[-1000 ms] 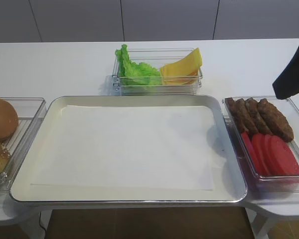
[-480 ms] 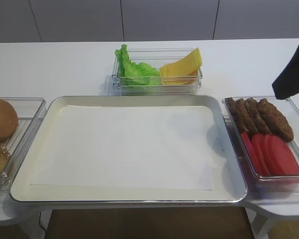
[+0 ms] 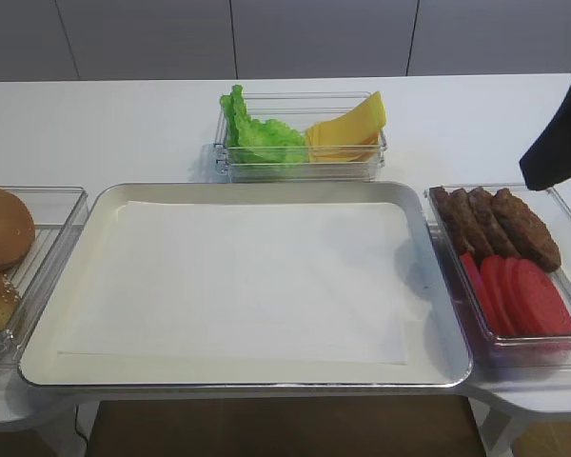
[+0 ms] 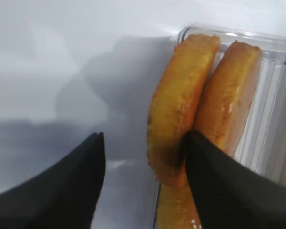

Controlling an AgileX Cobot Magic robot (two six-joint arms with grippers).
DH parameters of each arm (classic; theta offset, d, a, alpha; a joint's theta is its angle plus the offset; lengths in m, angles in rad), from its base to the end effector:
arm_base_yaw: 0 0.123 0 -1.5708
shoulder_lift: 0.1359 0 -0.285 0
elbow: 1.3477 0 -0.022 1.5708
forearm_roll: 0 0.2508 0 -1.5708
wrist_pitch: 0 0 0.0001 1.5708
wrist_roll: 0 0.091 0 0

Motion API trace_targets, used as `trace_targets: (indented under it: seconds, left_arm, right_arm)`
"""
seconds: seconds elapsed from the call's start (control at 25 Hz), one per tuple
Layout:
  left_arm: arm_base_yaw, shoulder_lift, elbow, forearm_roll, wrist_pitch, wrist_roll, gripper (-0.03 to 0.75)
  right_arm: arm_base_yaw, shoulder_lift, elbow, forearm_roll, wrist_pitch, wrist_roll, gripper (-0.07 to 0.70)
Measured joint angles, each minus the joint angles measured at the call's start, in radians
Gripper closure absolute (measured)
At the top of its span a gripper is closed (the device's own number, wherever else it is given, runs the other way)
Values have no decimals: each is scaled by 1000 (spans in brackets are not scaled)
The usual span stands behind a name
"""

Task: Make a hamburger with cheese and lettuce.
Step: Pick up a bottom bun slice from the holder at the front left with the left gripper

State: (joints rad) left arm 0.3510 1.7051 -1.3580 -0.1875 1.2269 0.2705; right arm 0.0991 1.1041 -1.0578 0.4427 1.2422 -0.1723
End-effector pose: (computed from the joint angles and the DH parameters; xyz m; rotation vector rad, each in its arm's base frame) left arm 0.3173 0.0992 0.2652 -0.2045 2.9923 -0.2180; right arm 0.1850 0.0555 0.3482 -0.2774 2.6867 0.5928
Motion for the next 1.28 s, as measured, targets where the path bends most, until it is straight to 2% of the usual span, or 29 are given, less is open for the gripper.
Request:
trace_targets:
  seconds: [1.28]
  left_arm:
    - [0,26,-8,-25,0,11,358]
  right_arm:
    - [0,0,0,0,0,-1,-64]
